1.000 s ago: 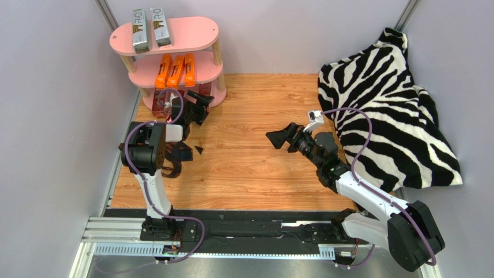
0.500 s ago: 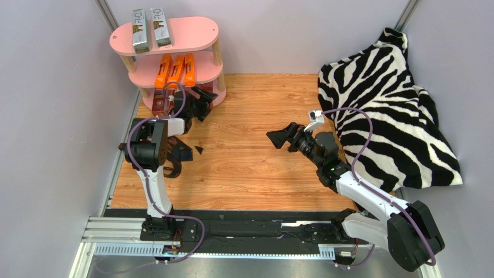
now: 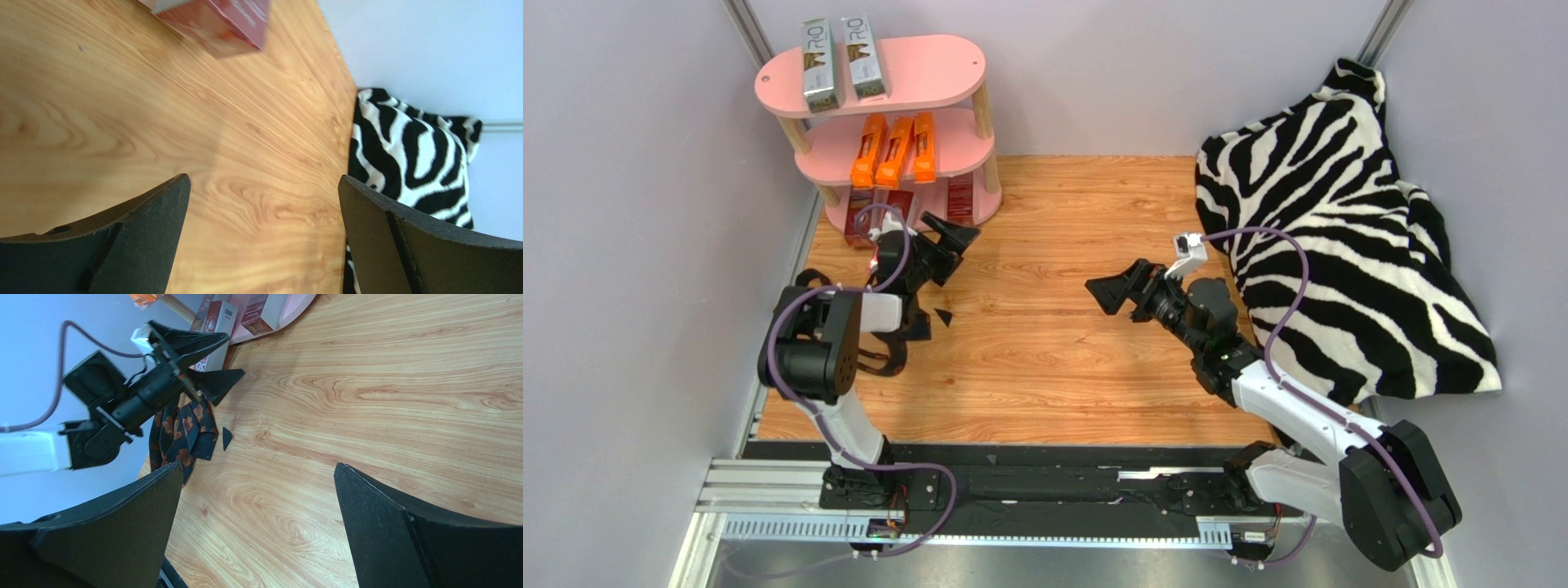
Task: Place and organize the toothpastes onto the shelf
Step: Place the toothpaste on the shelf.
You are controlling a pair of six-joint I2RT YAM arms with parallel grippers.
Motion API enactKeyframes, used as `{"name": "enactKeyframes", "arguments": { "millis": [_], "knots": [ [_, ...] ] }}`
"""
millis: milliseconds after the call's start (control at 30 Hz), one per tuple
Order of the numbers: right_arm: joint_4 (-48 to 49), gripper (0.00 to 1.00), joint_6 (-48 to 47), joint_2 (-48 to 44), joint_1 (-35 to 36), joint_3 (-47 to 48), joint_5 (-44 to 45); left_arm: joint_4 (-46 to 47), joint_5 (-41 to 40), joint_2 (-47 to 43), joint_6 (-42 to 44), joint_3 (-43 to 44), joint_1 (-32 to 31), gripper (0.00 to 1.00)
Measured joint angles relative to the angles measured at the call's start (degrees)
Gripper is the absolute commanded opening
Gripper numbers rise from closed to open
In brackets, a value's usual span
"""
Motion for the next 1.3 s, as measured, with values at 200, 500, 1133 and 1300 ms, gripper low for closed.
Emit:
{"name": "enactKeyframes", "arguments": {
  "millis": [200,500,1133,1300],
  "knots": [
    [0.07,1.0,0.15,0.17,0.0,0.0,-0.04,2.73,0.57,-12.94,2.54,-9.18,0.59,0.99],
    [0.72,1.0,0.15,0.35,0.0,-0.09,-0.59,-5.75,-0.98,-35.63,6.62,-21.03,7.76,0.98],
    [3.06,1.0,0.17,4.44,-0.42,-1.64,-1.05,-4.42,8.26,-22.01,5.31,-23.87,26.18,0.58],
    [3.02,1.0,0.28,5.81,-1.14,-2.05,-1.01,1.27,10.47,-14.91,3.78,-22.1,26.75,0.56]
  ]
}}
